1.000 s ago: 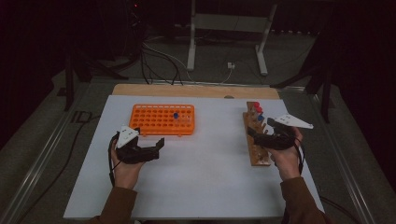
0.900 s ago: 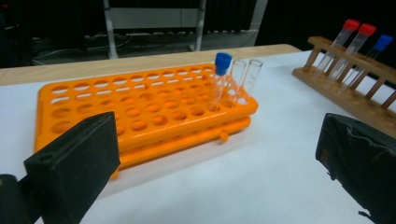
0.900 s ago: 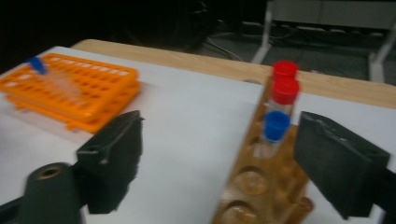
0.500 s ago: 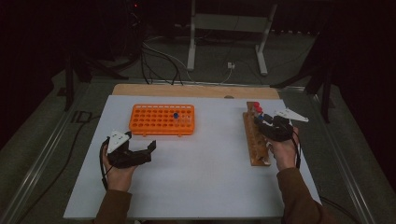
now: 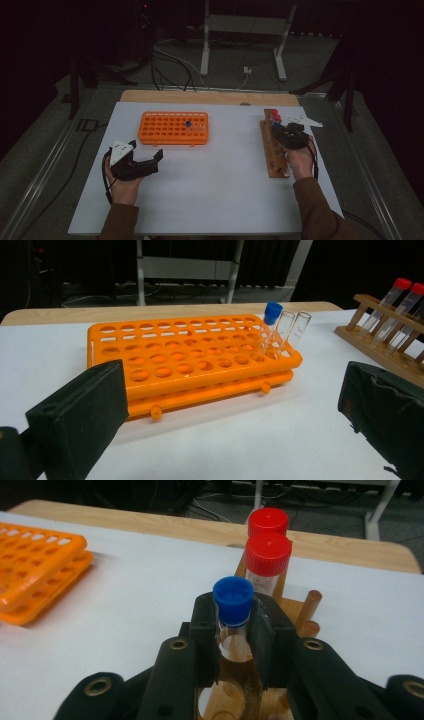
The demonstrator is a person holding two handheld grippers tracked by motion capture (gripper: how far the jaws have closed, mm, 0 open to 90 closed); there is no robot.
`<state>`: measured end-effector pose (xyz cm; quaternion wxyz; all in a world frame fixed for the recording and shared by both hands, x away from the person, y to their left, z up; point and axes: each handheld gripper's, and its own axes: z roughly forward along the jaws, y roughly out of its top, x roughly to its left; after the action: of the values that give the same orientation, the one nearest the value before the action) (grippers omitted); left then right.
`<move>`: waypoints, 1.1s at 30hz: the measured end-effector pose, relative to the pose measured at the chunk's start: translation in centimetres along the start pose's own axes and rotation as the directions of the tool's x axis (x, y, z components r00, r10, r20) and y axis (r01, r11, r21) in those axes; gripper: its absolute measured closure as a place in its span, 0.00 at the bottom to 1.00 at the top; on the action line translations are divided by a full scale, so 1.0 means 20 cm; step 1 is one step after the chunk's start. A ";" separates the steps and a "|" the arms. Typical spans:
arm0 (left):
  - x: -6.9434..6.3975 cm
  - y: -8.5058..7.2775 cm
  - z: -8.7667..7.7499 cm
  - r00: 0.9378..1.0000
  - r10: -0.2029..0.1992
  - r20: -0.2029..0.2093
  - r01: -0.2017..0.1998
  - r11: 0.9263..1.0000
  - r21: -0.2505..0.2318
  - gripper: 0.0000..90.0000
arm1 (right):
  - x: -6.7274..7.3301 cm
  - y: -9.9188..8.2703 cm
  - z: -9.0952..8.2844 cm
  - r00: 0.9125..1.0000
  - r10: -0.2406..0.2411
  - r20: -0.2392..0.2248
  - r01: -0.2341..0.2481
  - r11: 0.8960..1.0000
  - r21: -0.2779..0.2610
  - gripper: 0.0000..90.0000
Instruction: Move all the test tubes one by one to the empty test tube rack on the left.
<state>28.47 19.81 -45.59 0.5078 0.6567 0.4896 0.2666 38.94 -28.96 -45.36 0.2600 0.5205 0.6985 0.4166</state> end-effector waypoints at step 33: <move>-0.01 -0.01 0.01 1.000 0.001 -0.004 -0.001 1.000 0.009 0.01 | 0.01 -0.01 0.05 0.998 -0.062 0.033 0.062 0.998 0.020 0.78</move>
<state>28.44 19.55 -45.78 0.5036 0.6588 0.4915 0.2661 39.56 -28.54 -45.93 0.2796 0.5078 0.7137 0.3931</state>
